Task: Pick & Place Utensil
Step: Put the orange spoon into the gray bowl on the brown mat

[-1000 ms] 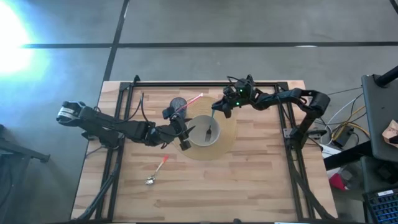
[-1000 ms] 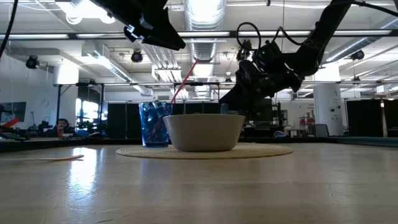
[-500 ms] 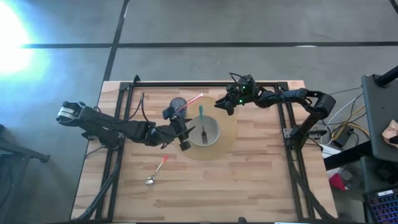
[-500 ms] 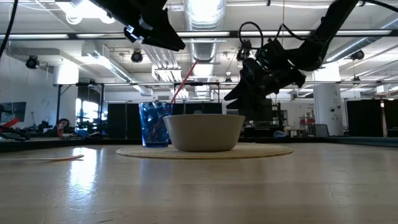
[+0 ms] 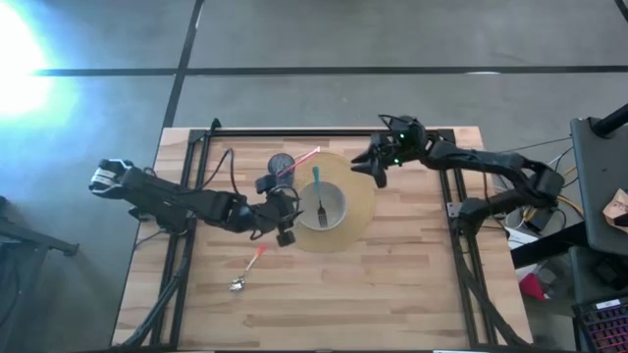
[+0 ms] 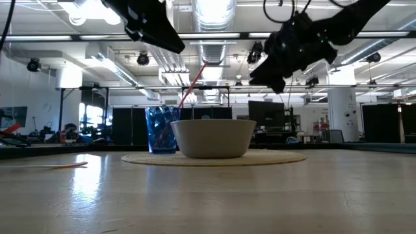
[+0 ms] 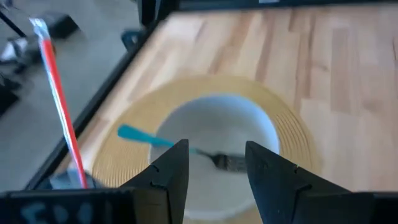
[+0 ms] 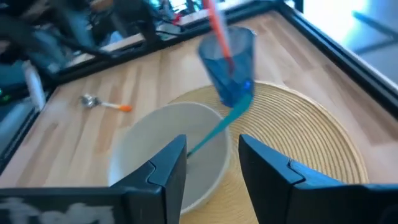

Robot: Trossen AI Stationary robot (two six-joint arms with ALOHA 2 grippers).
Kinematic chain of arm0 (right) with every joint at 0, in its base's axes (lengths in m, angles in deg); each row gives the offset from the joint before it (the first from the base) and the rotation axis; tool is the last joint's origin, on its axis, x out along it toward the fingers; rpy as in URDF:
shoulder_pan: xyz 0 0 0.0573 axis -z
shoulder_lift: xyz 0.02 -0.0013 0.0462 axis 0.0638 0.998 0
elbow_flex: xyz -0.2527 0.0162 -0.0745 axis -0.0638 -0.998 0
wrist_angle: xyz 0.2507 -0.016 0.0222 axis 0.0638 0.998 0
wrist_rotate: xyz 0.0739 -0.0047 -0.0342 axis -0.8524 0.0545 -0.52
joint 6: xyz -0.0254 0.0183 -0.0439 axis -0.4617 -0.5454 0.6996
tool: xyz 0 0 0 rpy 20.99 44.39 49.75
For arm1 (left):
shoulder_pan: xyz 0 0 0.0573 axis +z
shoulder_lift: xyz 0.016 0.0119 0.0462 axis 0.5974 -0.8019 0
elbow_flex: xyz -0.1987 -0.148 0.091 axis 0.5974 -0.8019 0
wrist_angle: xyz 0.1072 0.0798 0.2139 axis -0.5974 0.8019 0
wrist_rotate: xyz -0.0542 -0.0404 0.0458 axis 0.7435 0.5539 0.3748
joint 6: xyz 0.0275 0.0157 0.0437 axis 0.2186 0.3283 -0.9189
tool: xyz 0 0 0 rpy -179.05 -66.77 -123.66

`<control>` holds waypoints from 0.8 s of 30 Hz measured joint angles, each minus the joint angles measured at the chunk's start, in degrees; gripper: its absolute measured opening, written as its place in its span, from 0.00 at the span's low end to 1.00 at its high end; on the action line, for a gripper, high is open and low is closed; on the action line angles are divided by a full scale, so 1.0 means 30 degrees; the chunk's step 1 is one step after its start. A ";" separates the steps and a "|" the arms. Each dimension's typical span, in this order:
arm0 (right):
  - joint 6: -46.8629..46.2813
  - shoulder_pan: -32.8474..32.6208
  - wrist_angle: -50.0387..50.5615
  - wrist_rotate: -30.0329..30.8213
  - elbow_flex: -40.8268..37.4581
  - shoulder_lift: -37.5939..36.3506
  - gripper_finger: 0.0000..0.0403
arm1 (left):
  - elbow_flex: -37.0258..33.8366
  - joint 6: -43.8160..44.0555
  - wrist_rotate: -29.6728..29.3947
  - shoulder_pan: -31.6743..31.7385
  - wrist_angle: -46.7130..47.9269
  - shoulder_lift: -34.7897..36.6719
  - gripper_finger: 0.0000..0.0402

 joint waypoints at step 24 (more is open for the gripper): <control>0.1513 -0.3328 0.1859 0.0058 -0.0462 -0.4665 0.31 | 0.0709 1.3143 0.6657 -0.1599 1.0626 -0.0197 0.38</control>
